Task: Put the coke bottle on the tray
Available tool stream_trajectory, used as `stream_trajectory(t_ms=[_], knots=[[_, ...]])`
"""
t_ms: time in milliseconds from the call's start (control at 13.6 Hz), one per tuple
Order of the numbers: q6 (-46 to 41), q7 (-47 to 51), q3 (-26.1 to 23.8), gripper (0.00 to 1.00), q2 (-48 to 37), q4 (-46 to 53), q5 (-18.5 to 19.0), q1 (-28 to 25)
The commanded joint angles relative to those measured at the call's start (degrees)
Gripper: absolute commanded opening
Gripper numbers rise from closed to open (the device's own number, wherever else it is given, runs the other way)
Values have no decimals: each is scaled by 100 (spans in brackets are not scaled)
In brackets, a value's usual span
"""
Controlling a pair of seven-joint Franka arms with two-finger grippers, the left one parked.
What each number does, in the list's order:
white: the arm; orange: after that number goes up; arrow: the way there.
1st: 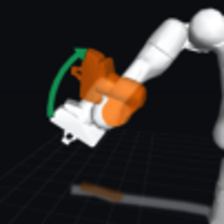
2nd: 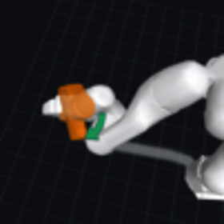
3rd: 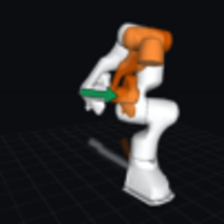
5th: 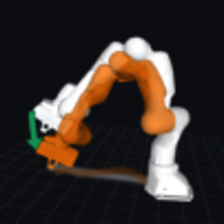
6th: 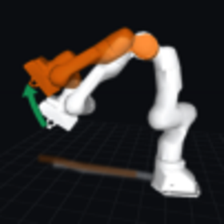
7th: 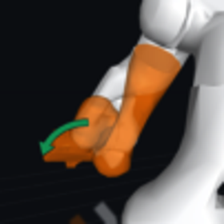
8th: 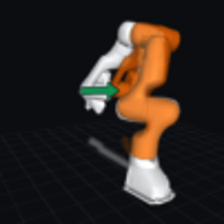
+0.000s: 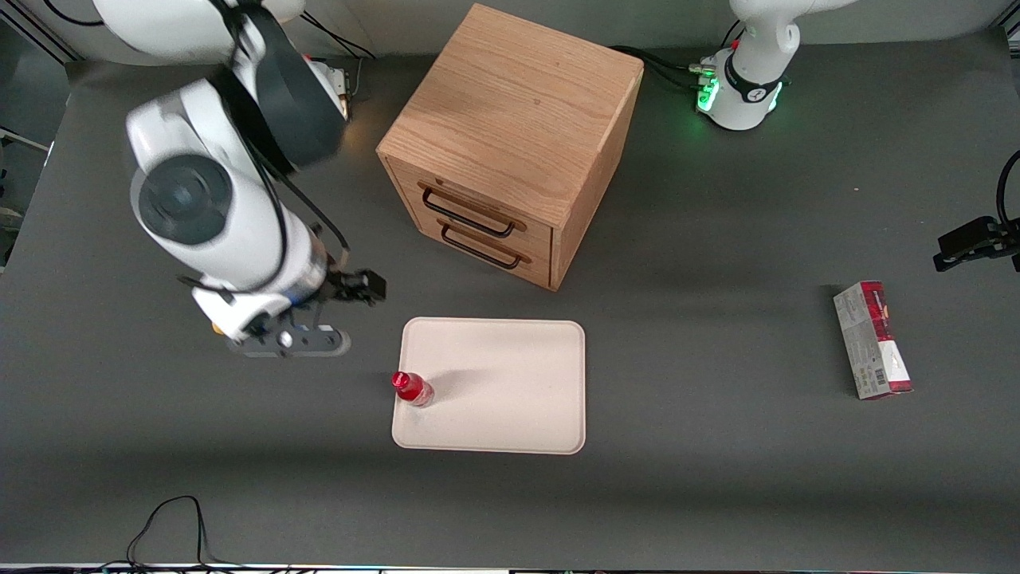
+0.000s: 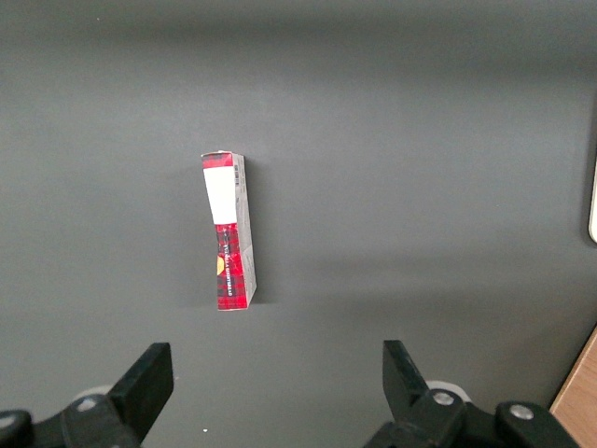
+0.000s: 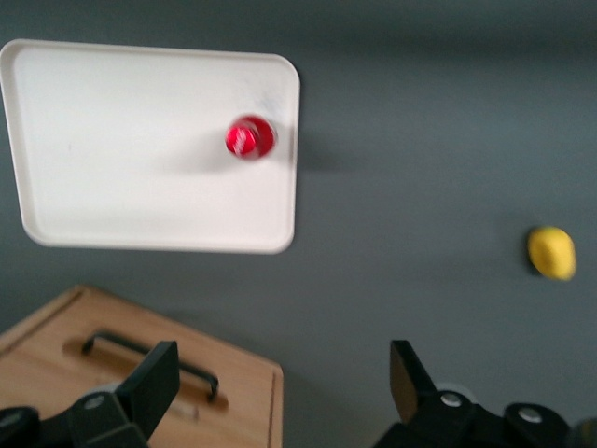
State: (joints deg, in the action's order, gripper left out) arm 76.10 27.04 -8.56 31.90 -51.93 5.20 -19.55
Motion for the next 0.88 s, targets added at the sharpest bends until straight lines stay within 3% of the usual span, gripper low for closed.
stream_trajectory(t_ms=[0,367,514,808], knots=[[-104,-103,108,100,-858,-851,16,100],[45,-540,170,100,-1800,-1802,-72,574],[369,-814,441,100,-2230,-2328,-151,584],[1081,-1016,495,100,-2934,-3401,-248,987]])
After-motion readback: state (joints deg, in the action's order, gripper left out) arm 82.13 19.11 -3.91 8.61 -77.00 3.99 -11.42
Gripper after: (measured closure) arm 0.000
